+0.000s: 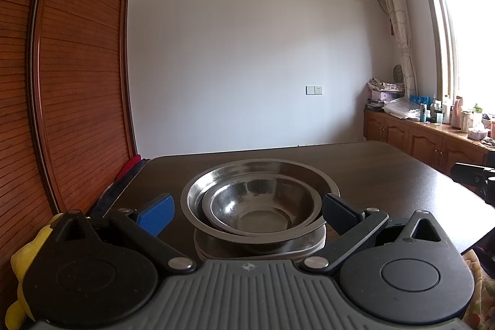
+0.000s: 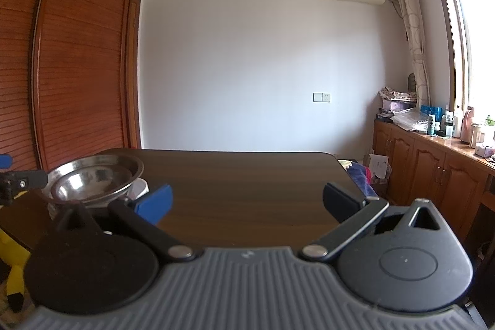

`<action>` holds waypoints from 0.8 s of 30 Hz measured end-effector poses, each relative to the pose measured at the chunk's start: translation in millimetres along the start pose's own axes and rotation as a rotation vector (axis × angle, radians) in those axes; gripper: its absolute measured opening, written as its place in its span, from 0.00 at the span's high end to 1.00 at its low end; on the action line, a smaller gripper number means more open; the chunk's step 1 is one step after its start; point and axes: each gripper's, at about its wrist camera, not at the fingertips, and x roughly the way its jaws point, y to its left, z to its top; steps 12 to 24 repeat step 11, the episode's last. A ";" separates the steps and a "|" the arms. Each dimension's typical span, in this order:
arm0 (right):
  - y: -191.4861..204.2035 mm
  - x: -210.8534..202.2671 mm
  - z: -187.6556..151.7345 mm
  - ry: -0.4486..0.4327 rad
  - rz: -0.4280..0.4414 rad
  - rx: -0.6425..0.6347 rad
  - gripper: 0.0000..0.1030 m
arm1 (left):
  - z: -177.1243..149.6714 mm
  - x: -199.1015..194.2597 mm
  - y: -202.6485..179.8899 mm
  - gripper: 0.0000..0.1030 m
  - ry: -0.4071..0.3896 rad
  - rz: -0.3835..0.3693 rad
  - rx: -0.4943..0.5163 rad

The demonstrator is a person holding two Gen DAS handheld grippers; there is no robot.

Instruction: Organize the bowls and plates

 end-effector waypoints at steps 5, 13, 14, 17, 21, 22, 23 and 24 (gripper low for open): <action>0.6 1.4 -1.4 0.007 -0.001 0.003 0.00 | 0.4 0.3 0.1 0.00 0.003 -0.002 0.001; 0.2 1.8 -2.0 0.009 0.000 0.005 0.00 | -0.2 0.4 -0.4 0.00 0.001 -0.009 0.000; 0.2 1.8 -2.0 0.009 0.000 0.005 0.00 | -0.2 0.4 -0.4 0.00 0.001 -0.009 0.000; 0.2 1.8 -2.0 0.009 0.000 0.005 0.00 | -0.2 0.4 -0.4 0.00 0.001 -0.009 0.000; 0.2 1.8 -2.0 0.009 0.000 0.005 0.00 | -0.2 0.4 -0.4 0.00 0.001 -0.009 0.000; 0.2 1.8 -2.0 0.009 0.000 0.005 0.00 | -0.2 0.4 -0.4 0.00 0.001 -0.009 0.000; 0.2 1.8 -2.0 0.009 0.000 0.005 0.00 | -0.2 0.4 -0.4 0.00 0.001 -0.009 0.000; 0.2 1.8 -2.0 0.009 0.000 0.005 0.00 | -0.2 0.4 -0.4 0.00 0.001 -0.009 0.000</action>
